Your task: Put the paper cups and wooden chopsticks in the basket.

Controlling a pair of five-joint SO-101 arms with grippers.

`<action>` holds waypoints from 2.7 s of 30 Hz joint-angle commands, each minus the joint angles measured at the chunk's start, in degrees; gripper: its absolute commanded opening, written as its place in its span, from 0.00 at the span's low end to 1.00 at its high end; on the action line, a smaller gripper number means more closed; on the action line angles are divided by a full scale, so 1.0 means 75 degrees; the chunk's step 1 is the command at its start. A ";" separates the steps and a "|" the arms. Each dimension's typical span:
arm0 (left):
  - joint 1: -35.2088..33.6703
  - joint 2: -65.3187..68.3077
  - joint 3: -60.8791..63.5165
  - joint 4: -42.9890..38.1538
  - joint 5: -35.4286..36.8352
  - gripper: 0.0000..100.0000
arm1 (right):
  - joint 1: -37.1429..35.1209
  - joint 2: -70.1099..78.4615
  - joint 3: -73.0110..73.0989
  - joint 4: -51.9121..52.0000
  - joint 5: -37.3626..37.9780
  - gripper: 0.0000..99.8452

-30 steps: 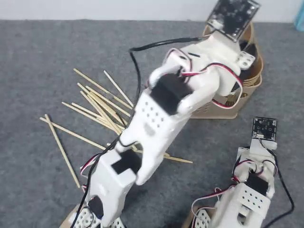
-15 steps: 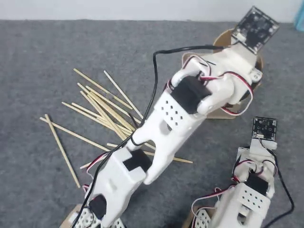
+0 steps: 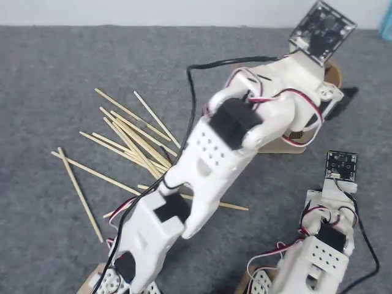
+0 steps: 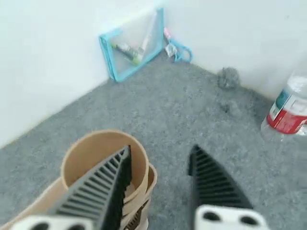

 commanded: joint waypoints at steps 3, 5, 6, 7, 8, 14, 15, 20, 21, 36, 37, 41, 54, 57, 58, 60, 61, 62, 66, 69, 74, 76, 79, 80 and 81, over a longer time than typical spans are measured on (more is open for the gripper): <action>0.0340 -0.1078 -0.0287 0.1020 -0.0035 0.01 | 0.0088 -0.0170 -0.0059 -0.0158 0.0129 0.01; 0.0469 -0.1348 -0.0287 0.1442 -0.0012 0.01 | 0.0088 -0.0170 -0.0059 -0.0158 0.0129 0.01; 0.0527 -0.1477 -0.0287 0.1676 0.0000 0.01 | 0.0088 -0.0170 -0.0059 -0.0147 0.0129 0.01; 0.0598 -0.1641 -0.0287 0.1922 0.0000 0.01 | 0.0088 -0.0170 -0.0059 -0.0147 0.0129 0.01; 0.0645 -0.1805 -0.0275 0.2110 0.0012 0.01 | 0.0088 -0.0170 -0.0059 -0.0147 0.0129 0.01; 0.0012 -0.2942 0.0522 0.2122 0.0785 0.01 | 0.0088 -0.0170 -0.0059 -0.0135 0.0129 0.01; -0.0070 -0.3165 0.0803 0.2122 0.0821 0.01 | 0.0088 -0.0170 -0.0059 -0.0135 0.0129 0.01; -0.0340 -0.4548 0.2667 0.2063 0.0797 0.01 | 0.0088 -0.0170 -0.0059 -0.0147 0.0129 0.01; -0.0410 -0.4818 0.3018 0.2016 0.0774 0.01 | 0.0088 -0.0170 -0.0059 -0.0147 0.0129 0.01; -0.1289 -0.8955 1.0872 -0.3739 0.0762 0.01 | 0.0088 -0.0170 -0.0059 -0.0135 0.0129 0.01; -0.1278 -0.9155 1.1305 -0.4185 0.0762 0.01 | 0.0088 -0.0170 -0.0059 -0.0135 0.0129 0.01; -0.1231 -0.9307 1.2349 -0.6072 0.0821 0.01 | 0.0088 -0.0170 -0.0059 -0.0135 0.0129 0.01; -0.0949 -0.6400 1.3240 -1.2355 0.0821 0.01 | 0.0088 -0.0170 -0.0059 -0.0147 0.0129 0.01; -0.0715 -0.5579 1.3310 -1.3339 0.0774 0.01 | 0.0088 -0.0170 -0.0059 -0.0158 0.0129 0.01; -0.0633 -0.5333 1.3368 -1.3656 0.0774 0.01 | 0.0088 -0.0170 -0.0059 -0.0158 0.0129 0.01; -0.0434 -0.4864 1.3439 -1.4289 0.0762 0.01 | 0.0088 -0.0170 -0.0059 -0.0158 0.0129 0.01; -0.0363 -0.4642 1.3474 -1.4582 0.0762 0.01 | 0.0088 -0.0170 -0.0059 -0.0158 0.0129 0.01; -0.0270 -0.4431 1.3474 -1.4840 0.0762 0.01 | 0.0088 -0.0170 -0.0059 -0.0158 0.0129 0.01; -0.0141 -0.3716 1.3380 -1.5519 0.0762 0.01 | 0.0088 -0.0170 -0.0059 -0.0158 0.0129 0.01; -0.0176 -0.3247 1.3240 -1.5484 0.0774 0.01 | 0.0088 -0.0170 -0.0059 -0.0158 0.0129 0.01; -0.0152 -0.2766 1.3240 -1.5109 0.0821 0.01 | 0.0088 -0.0170 -0.0059 -0.0158 0.0129 0.01; -0.0094 -0.2731 1.3240 -1.4746 0.0821 0.01 | 0.0088 -0.0170 -0.0059 -0.0158 0.0129 0.01; 0.0012 -0.2708 1.3240 -1.3984 0.0774 0.01 | 0.0088 -0.0170 -0.0059 -0.0158 0.0129 0.01; 0.0012 -0.2708 1.3240 -1.3667 0.0774 0.01 | 0.0088 -0.0170 -0.0059 -0.0158 0.0129 0.01; 0.0012 -0.2708 1.3216 -1.3327 0.0774 0.01 | 0.0088 -0.0170 -0.0059 -0.0158 0.0129 0.01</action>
